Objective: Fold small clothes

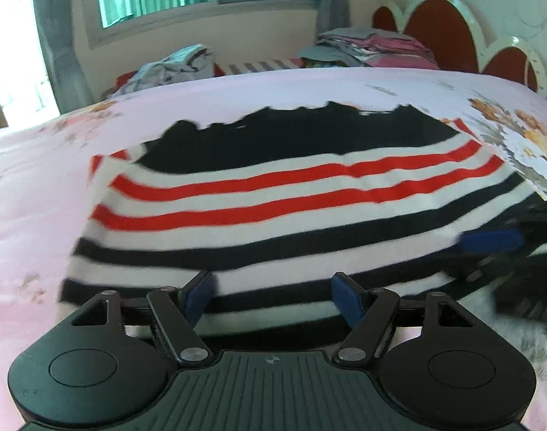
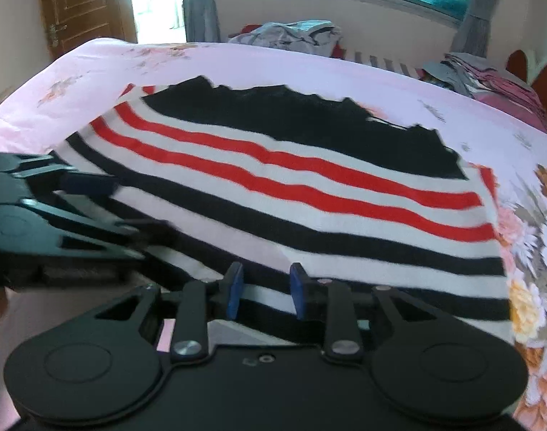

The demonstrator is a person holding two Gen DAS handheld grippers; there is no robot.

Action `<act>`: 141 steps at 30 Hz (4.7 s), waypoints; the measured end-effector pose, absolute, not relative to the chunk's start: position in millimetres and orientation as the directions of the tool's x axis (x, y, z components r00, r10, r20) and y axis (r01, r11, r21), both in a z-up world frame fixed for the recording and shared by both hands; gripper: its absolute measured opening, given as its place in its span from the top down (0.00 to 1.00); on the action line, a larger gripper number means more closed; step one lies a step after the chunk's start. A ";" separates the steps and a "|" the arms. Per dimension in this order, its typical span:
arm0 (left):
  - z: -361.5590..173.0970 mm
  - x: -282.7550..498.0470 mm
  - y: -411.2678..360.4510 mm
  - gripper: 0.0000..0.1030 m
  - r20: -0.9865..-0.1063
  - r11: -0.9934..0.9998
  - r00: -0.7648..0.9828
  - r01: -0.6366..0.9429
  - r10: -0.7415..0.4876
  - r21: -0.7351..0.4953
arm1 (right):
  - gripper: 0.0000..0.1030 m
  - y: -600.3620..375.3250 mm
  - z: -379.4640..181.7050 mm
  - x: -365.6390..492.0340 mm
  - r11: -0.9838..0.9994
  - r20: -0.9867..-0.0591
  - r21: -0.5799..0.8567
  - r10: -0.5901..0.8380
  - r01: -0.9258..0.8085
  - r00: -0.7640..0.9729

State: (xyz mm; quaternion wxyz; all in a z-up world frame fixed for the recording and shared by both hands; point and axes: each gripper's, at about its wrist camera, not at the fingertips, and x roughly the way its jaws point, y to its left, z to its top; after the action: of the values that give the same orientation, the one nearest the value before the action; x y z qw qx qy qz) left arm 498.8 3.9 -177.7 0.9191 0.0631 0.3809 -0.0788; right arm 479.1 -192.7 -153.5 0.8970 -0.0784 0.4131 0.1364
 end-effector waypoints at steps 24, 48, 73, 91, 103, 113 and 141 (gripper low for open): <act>-182.9 487.5 78.8 0.30 -0.723 0.996 0.689 0.086 -0.048 0.016 | 0.78 -311.0 -152.8 455.1 0.999 -0.785 0.005 0.033 -0.047 0.618; -170.7 447.0 96.2 0.30 -0.639 0.999 0.769 0.004 -0.024 -0.033 | 0.68 -305.8 -115.9 409.2 0.997 -0.621 0.021 0.068 -0.069 0.781; -246.1 476.8 147.5 0.51 -0.481 0.519 0.864 -0.345 -0.149 -0.782 | 0.99 -247.6 -124.3 476.7 0.952 -0.683 0.261 0.301 -0.163 0.665; -263.7 500.7 167.6 0.80 -0.432 0.471 0.862 -0.275 -0.266 -0.838 | 1.00 -189.6 -157.6 552.8 0.947 -0.745 0.215 0.317 -0.239 0.587; -246.2 500.5 162.8 0.80 -0.439 0.534 0.868 -0.265 -0.231 -0.803 | 1.00 -192.2 -164.8 563.1 0.934 -0.727 0.269 0.357 -0.234 0.587; -148.5 506.1 86.3 0.81 -0.405 0.748 0.892 -0.127 -0.202 -0.652 | 1.00 -220.5 -161.3 566.2 0.895 -0.687 0.366 0.445 -0.256 0.575; -70.1 507.9 -106.9 0.21 -0.600 0.934 0.721 0.208 -0.347 -0.290 | 0.64 -452.8 -119.6 484.0 0.786 -0.562 0.619 0.451 -0.010 0.693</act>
State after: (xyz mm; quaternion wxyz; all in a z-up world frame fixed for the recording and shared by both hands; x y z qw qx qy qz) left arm 507.9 -106.9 -70.1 0.9220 -0.1014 0.3420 -0.1504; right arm 484.0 -452.8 -119.6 0.8700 0.2993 0.3688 0.1325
